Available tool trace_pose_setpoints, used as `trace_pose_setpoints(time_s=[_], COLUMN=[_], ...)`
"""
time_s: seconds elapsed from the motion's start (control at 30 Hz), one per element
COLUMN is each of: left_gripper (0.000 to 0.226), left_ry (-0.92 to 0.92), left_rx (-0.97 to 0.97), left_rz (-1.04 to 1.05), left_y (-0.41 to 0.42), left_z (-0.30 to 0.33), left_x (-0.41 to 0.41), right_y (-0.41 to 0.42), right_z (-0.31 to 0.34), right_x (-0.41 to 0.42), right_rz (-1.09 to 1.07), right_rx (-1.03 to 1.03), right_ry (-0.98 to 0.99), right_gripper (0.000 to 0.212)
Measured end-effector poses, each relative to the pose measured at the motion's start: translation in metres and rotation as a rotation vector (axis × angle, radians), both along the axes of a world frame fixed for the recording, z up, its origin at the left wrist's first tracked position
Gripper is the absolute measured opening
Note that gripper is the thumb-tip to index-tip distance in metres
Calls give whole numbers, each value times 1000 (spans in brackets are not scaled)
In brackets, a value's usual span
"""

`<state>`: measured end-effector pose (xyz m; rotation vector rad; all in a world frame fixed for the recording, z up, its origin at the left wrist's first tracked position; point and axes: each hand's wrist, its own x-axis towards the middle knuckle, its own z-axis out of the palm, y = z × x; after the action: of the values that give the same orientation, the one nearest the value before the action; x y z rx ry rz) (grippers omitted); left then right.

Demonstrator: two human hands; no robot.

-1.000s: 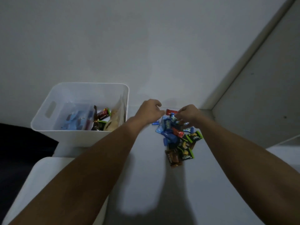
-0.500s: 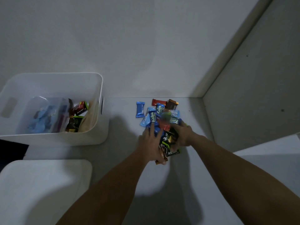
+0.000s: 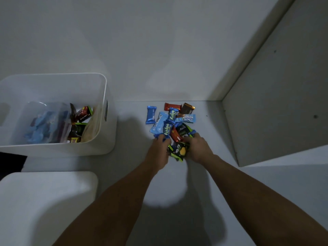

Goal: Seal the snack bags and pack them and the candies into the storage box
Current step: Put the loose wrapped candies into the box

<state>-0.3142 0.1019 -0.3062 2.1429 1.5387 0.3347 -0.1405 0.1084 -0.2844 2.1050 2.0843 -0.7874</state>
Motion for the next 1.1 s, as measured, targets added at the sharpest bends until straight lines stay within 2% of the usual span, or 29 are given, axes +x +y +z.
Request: trace_pose_setpoints(time_s=[0.17,0.3,0.43,0.63,0.87,1.1], left_gripper=[30,22,26,25,30,28], left_ry=[-89,-169,-253,-357,-485,-520], left_rx=[46,-15,-134,-106,-195,-99], left_rz=[16,70,126,210,264,438], left_y=[10,24,35,46,46,43], left_z=[14,43,84,139,193,223], left_x=[-8,-16,-25,-53,-111,-186], right_y=[7,18,35,54,61,74], right_z=[14,38,74,135,186,217], right_x=[8,8,0,-34,-97,-176], right_rz=[-112,-195,-259,-250,-199,-116], right_rx=[5,16,21,113,154,145], right_ry=[69,114,268,447,550,653], right_gripper=[24,15,27,22,21,26])
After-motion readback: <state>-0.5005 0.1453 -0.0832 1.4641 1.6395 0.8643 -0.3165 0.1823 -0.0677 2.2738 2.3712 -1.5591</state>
